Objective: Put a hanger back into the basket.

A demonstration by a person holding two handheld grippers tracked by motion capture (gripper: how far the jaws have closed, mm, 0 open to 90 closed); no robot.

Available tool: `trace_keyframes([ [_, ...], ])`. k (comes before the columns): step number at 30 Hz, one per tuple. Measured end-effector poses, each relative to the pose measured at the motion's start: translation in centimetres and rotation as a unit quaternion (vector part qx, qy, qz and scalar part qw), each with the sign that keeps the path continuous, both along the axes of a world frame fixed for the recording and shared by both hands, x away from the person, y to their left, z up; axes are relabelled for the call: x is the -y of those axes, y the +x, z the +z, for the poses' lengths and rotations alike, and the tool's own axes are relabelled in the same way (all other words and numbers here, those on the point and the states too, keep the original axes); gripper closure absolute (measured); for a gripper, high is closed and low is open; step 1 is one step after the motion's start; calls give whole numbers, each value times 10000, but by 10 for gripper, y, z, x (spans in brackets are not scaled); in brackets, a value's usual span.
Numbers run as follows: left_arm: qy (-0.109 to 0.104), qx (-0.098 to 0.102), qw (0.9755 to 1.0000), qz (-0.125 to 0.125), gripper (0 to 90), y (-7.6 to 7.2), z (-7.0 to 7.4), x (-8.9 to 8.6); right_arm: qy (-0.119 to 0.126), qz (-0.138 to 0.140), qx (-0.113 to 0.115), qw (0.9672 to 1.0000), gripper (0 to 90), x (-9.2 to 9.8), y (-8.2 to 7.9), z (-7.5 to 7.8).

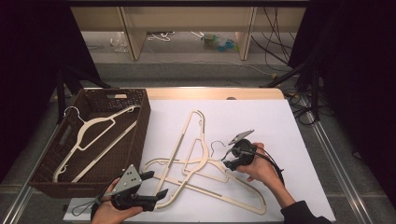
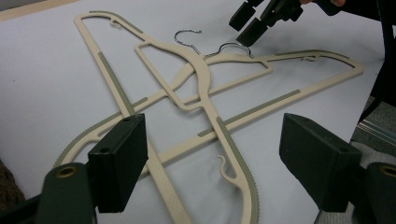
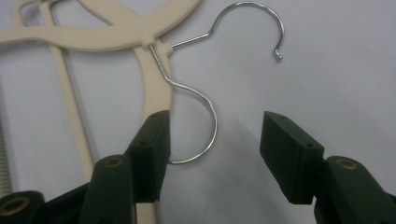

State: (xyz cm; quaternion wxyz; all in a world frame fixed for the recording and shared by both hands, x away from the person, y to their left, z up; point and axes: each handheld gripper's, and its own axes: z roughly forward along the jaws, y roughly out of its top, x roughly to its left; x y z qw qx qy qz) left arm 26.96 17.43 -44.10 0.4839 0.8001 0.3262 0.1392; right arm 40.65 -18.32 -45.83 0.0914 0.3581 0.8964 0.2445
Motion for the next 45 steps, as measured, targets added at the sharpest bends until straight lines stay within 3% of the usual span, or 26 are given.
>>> trace_keyframes([
  [5,24,33,10000,-61,238,0,0,0,-120,37,-73,9999,482,-4,4,0],
  [14,25,45,9999,-141,239,1,0,0,-724,271,-311,9965,591,-19,9,-3],
  [18,21,40,9999,-156,239,1,0,0,-727,295,-434,9960,622,-19,12,-3],
  [20,-20,-27,9999,-112,239,0,-1,1,-751,283,-520,9954,711,-17,16,-2],
  [25,-10,-2,9999,-149,240,0,-1,0,-705,208,-628,9953,800,-11,21,-1],
  [30,8,4,9999,-135,241,0,0,0,-830,150,-696,9940,853,-5,25,0],
  [34,2,-2,9999,-163,243,0,-1,0,-701,63,-780,9945,857,-1,29,0],
  [35,-2,-4,9999,-165,243,0,0,1,-647,-119,-873,9940,818,-2,29,0],
  [36,-2,-4,9999,-165,243,0,0,1,-568,-131,-889,9943,729,-2,29,-1],
  [39,13,-3,9999,-167,244,0,-1,2,-549,-119,-953,9939,729,-4,27,-1],
  [40,26,7,9999,-169,244,0,-1,2,-664,-110,-868,9939,754,-5,27,-1],
  [45,24,23,9998,-182,246,0,0,0,-887,-223,-895,9918,756,-12,24,1],
])
